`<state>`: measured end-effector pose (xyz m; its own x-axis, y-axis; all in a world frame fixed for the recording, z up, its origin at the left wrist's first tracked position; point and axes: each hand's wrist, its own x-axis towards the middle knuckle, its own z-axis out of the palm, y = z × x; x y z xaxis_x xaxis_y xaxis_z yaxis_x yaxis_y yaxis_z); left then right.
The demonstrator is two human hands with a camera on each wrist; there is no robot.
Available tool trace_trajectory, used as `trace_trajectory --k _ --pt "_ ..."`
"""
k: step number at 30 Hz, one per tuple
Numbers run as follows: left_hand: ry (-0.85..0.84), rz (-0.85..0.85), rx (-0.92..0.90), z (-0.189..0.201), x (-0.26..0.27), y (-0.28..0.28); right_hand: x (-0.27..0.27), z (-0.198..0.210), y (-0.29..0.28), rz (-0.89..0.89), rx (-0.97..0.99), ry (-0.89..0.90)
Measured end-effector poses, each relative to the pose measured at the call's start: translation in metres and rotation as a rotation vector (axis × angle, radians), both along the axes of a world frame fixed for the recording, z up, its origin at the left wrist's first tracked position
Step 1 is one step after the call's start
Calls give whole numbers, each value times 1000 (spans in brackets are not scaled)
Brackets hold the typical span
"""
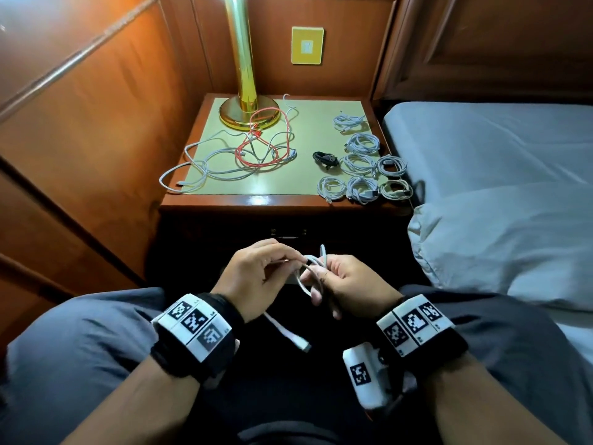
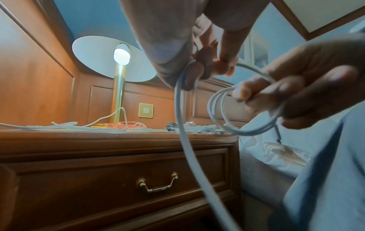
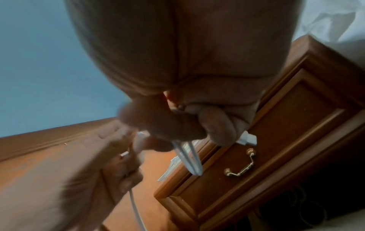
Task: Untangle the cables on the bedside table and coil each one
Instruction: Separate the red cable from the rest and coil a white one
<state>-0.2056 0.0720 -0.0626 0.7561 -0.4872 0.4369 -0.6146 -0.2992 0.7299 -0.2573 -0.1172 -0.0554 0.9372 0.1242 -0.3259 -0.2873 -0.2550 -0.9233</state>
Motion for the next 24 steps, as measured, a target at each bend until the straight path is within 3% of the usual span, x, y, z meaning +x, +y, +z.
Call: trace_trajectory --k 4,8,13,19,24 --pt "119 82 -30 0 -1 4 1 11 1 -43 215 133" --pt "183 81 30 1 -1 1 -6 21 -5 57 343 226" --pt "491 -161 -16 3 -6 0 -8 22 -11 82 435 182" --pt "394 -97 22 7 -4 -1 -1 17 -8 -80 438 177" --pt "361 43 50 1 -2 -2 3 8 -3 -120 240 -4"
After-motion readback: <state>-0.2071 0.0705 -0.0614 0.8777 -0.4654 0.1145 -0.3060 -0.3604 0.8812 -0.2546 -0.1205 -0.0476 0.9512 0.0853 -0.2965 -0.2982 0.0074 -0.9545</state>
